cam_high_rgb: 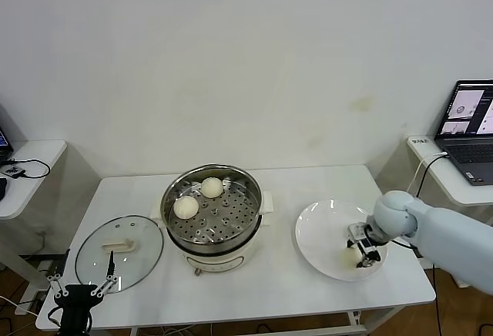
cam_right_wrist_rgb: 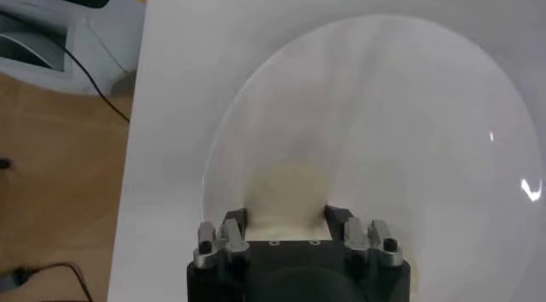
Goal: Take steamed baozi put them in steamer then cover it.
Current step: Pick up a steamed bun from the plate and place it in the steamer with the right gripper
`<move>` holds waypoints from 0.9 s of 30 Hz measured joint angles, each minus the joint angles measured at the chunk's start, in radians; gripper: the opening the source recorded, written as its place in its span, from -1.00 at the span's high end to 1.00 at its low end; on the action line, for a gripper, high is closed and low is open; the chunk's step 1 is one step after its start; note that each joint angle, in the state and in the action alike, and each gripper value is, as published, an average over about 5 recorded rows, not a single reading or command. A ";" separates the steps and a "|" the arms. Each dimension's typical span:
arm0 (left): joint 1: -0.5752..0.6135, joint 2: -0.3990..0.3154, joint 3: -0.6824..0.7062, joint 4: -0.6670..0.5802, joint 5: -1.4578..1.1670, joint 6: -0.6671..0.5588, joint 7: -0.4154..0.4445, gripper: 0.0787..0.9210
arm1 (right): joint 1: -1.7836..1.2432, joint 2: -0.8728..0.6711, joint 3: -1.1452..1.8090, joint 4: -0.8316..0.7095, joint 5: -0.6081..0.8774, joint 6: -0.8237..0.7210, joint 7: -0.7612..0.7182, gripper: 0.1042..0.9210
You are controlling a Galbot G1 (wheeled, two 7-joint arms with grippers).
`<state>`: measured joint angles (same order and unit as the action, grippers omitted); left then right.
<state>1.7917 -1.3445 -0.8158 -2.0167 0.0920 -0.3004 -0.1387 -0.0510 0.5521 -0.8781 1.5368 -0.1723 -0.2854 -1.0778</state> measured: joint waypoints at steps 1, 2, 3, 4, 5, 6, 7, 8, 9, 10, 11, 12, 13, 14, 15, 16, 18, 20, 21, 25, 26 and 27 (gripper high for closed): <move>0.000 0.001 0.000 -0.001 -0.001 0.000 0.000 -0.77 | 0.006 -0.002 0.000 0.003 0.004 0.000 -0.002 -0.12; 0.000 0.001 -0.001 -0.002 -0.001 0.000 0.000 -0.77 | 0.014 -0.003 0.000 0.006 0.009 -0.001 -0.004 -0.12; 0.000 0.002 -0.001 -0.002 -0.002 0.000 0.000 -0.77 | 0.024 -0.003 0.000 0.009 0.015 -0.002 -0.005 -0.12; 0.000 0.003 -0.001 -0.002 -0.002 0.000 0.000 -0.77 | 0.035 -0.003 0.000 0.011 0.021 -0.002 -0.008 -0.12; -0.001 0.004 -0.002 -0.003 -0.002 0.000 0.000 -0.77 | 0.050 -0.002 -0.002 0.012 0.028 -0.003 -0.010 -0.12; -0.002 0.004 -0.002 -0.004 -0.003 0.000 0.000 -0.77 | 0.066 -0.001 -0.003 0.013 0.036 -0.003 -0.012 -0.12; -0.002 0.005 -0.002 -0.005 -0.003 0.000 0.000 -0.77 | 0.084 0.001 -0.006 0.013 0.044 -0.004 -0.014 -0.12; -0.003 0.005 -0.001 -0.006 -0.003 0.000 0.000 -0.77 | 0.104 0.004 -0.011 0.012 0.054 -0.004 -0.016 -0.12; -0.004 0.006 -0.001 -0.007 -0.003 0.001 0.000 -0.77 | 0.127 0.008 -0.016 0.011 0.064 -0.004 -0.017 -0.12; -0.005 0.007 -0.001 -0.008 -0.004 0.001 0.000 -0.77 | 0.150 0.012 -0.022 0.010 0.074 -0.004 -0.019 -0.12; -0.006 0.007 -0.001 -0.009 -0.004 0.001 0.000 -0.77 | 0.177 0.017 -0.030 0.008 0.085 -0.004 -0.020 -0.13; -0.007 0.009 -0.001 -0.010 -0.005 0.001 0.000 -0.77 | 0.205 0.023 -0.039 0.005 0.096 -0.004 -0.021 -0.13; -0.008 0.010 -0.001 -0.011 -0.007 0.002 0.000 -0.77 | 0.234 0.030 -0.048 0.002 0.108 -0.004 -0.022 -0.13; -0.008 0.011 -0.001 -0.012 -0.008 0.002 0.001 -0.77 | 0.264 0.038 -0.059 0.000 0.120 -0.005 -0.023 -0.14; -0.009 0.012 -0.002 -0.014 -0.008 0.002 0.001 -0.77 | 0.296 0.048 -0.071 -0.003 0.132 -0.005 -0.023 -0.14; -0.009 0.013 -0.002 -0.015 -0.009 0.002 0.001 -0.77 | 0.328 0.059 -0.083 -0.005 0.144 -0.007 -0.022 -0.14; -0.009 0.014 -0.001 -0.018 -0.009 0.003 0.001 -0.77 | 0.391 0.086 -0.109 -0.010 0.170 -0.010 -0.020 -0.14; -0.010 0.015 -0.001 -0.021 -0.010 0.003 0.001 -0.77 | 0.449 0.117 -0.133 -0.013 0.197 -0.014 -0.014 -0.14; -0.010 0.015 -0.001 -0.022 -0.010 0.003 0.001 -0.77 | 0.476 0.135 -0.144 -0.014 0.210 -0.016 -0.011 -0.14; -0.010 0.015 -0.002 -0.024 -0.011 0.003 0.002 -0.77 | 0.563 0.214 -0.187 -0.021 0.268 -0.026 0.010 -0.14; -0.010 0.016 -0.002 -0.024 -0.012 0.003 0.002 -0.77 | 0.579 0.237 -0.197 -0.023 0.283 -0.027 0.017 -0.14; -0.010 0.016 -0.004 -0.024 -0.013 0.003 0.002 -0.77 | 0.593 0.261 -0.206 -0.025 0.298 -0.027 0.025 -0.14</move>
<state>1.7821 -1.3285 -0.8197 -2.0409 0.0787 -0.2970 -0.1372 0.5418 0.8127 -1.0845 1.5120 0.1254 -0.3127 -1.0531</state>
